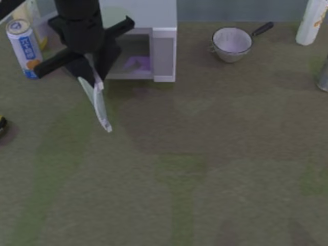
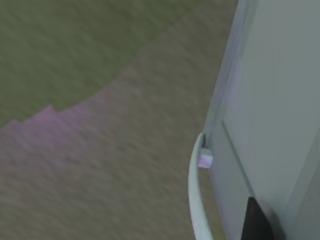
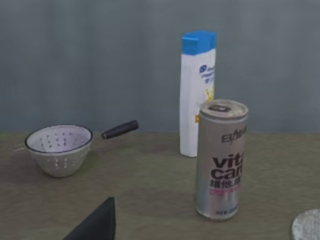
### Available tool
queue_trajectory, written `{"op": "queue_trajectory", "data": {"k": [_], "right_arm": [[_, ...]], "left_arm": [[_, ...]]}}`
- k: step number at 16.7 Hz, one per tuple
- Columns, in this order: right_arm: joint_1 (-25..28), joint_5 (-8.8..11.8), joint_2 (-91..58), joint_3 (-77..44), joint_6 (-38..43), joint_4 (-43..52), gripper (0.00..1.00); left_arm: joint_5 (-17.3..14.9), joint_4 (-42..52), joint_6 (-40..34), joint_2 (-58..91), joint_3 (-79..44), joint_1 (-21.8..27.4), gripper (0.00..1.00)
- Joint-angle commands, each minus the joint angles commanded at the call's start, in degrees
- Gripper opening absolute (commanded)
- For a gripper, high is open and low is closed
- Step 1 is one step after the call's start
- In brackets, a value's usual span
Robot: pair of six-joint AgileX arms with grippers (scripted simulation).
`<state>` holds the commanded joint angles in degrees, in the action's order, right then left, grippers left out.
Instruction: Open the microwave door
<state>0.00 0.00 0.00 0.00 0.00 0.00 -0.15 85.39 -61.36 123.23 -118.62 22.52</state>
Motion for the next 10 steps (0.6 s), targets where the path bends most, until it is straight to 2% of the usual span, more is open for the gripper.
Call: {"op": "queue_trajectory", "data": {"k": [10], "right_arm": [[0.0, 0.0, 0.0, 0.0, 0.0, 0.0, 1.0]], "left_arm": [[-0.04, -0.26, 0.95, -0.53, 0.66, 0.08, 0.0]]}}
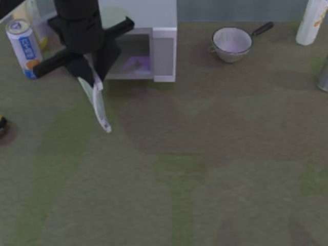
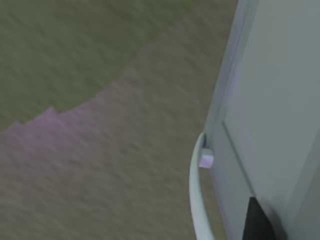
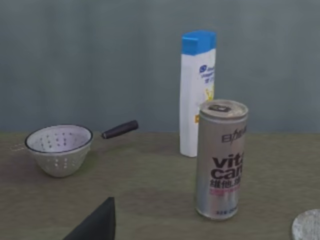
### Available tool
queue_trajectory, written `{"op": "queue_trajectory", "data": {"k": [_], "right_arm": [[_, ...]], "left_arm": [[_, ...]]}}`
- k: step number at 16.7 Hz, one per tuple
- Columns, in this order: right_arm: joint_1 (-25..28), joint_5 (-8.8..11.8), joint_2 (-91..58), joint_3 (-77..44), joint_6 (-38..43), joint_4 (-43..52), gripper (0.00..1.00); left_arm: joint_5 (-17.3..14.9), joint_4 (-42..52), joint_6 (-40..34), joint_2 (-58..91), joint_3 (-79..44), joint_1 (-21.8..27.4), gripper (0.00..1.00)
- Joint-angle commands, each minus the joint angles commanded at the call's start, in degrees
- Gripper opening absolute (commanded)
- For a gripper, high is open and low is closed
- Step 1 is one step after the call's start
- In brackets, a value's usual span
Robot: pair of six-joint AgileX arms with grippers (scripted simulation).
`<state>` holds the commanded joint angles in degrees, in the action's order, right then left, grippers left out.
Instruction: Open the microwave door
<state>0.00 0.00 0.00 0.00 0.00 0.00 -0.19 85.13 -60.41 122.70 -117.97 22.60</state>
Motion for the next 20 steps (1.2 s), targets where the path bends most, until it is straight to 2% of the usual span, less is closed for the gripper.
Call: {"op": "queue_trajectory", "data": {"k": [7, 20], "right_arm": [[0.0, 0.0, 0.0, 0.0, 0.0, 0.0, 1.0], [0.0, 0.0, 0.0, 0.0, 0.0, 0.0, 1.0]], "left_arm": [[0.08, -2.14, 11.74, -3.88, 6.05, -2.37, 0.0], [0.08, -2.24, 12.33, -4.09, 6.46, -2.52, 0.0]]}}
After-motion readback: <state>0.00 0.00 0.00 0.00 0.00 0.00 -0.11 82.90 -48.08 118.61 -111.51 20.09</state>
